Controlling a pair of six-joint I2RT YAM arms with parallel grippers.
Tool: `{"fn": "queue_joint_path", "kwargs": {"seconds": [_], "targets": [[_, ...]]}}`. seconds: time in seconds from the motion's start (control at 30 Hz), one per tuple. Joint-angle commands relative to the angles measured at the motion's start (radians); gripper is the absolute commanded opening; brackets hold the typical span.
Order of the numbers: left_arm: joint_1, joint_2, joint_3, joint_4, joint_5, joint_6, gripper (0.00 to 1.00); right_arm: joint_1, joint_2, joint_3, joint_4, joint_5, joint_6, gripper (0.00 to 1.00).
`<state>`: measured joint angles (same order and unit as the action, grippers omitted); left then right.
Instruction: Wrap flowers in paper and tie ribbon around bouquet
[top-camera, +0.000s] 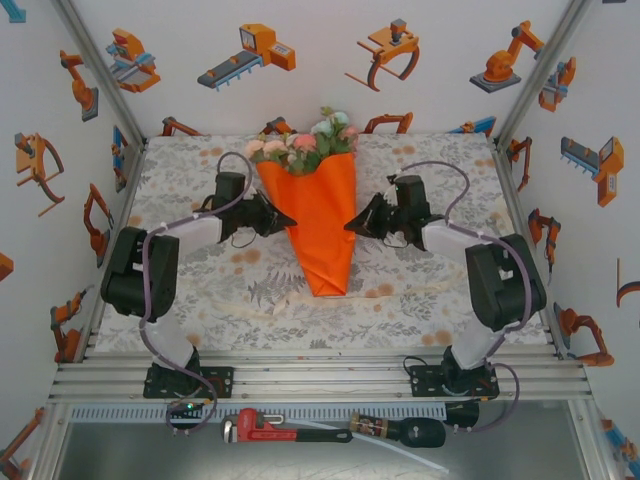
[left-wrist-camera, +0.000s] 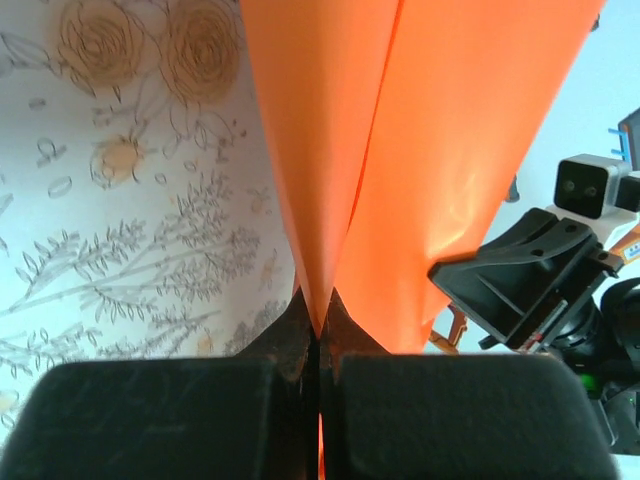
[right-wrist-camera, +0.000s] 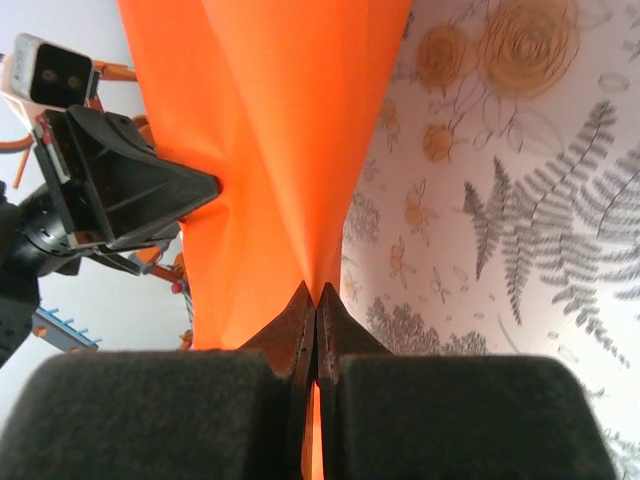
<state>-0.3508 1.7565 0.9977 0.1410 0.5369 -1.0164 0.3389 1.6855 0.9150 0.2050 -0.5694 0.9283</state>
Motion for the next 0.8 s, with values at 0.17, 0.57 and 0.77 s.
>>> {"fn": "queue_joint_path", "kwargs": {"seconds": [0.17, 0.57, 0.77], "targets": [[-0.025, -0.121, -0.126, -0.132, -0.028, 0.057, 0.02, 0.112, -0.075, -0.182, -0.032, 0.119, 0.022, 0.05], [-0.03, -0.168, -0.197, -0.213, -0.201, 0.148, 0.57, 0.144, -0.245, -0.24, -0.15, 0.292, -0.024, 0.55], [-0.021, -0.282, -0.23, -0.278, -0.269, 0.172, 0.64, 0.141, -0.425, -0.237, -0.318, 0.406, -0.057, 0.6]]}}
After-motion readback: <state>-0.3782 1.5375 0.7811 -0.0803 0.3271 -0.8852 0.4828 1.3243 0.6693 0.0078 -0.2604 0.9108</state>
